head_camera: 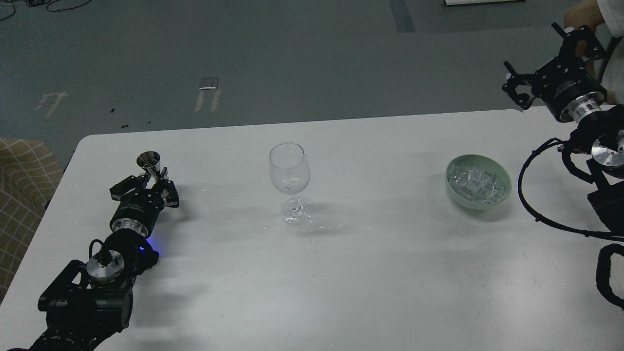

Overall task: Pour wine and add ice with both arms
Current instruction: 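Lift the jigger upright off the table with the left gripper, then carry the jigger over the wine glass rim with the left gripper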

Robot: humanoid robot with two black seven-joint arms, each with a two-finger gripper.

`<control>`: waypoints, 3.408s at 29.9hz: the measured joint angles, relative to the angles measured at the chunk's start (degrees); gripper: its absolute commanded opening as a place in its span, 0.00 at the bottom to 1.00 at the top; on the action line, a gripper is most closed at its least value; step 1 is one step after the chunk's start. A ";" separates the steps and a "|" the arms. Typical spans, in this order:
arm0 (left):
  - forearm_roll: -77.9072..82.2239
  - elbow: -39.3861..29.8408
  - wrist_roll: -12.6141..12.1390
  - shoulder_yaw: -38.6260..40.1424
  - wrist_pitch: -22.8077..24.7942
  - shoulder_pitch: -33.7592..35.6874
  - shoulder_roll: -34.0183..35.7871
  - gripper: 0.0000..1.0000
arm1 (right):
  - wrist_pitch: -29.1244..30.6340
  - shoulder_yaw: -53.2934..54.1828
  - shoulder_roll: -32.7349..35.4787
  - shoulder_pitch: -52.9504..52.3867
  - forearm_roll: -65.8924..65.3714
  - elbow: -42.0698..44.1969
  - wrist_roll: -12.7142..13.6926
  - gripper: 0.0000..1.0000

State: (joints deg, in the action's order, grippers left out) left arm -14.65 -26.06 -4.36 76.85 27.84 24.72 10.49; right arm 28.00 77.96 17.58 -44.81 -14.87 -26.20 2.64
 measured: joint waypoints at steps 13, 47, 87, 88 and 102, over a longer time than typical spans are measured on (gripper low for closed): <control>0.06 0.23 -0.03 -0.04 0.18 -0.02 0.18 0.14 | 0.00 -0.04 0.09 -0.27 0.02 0.02 0.00 1.00; 0.33 -28.74 -0.38 -9.70 -9.23 2.90 0.06 0.06 | 0.00 -0.72 1.07 0.07 0.02 -0.26 0.00 1.00; 13.79 -44.58 -3.54 -15.80 -9.08 -4.29 6.81 0.06 | 0.00 -0.70 1.16 0.69 0.20 -0.37 0.00 1.00; 14.03 -44.59 -3.54 -15.84 -8.94 -4.30 6.81 0.06 | 0.00 -0.70 1.15 0.68 0.20 -0.37 0.00 1.00; 22.93 -46.54 -3.37 -16.03 -6.08 -5.46 7.17 0.06 | 0.00 -0.70 2.10 0.64 0.28 -0.69 0.00 1.00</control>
State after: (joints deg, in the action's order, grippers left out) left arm 8.28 -72.61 -7.74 60.82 21.76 19.26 17.66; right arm 28.00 77.25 19.68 -44.17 -14.59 -26.89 2.64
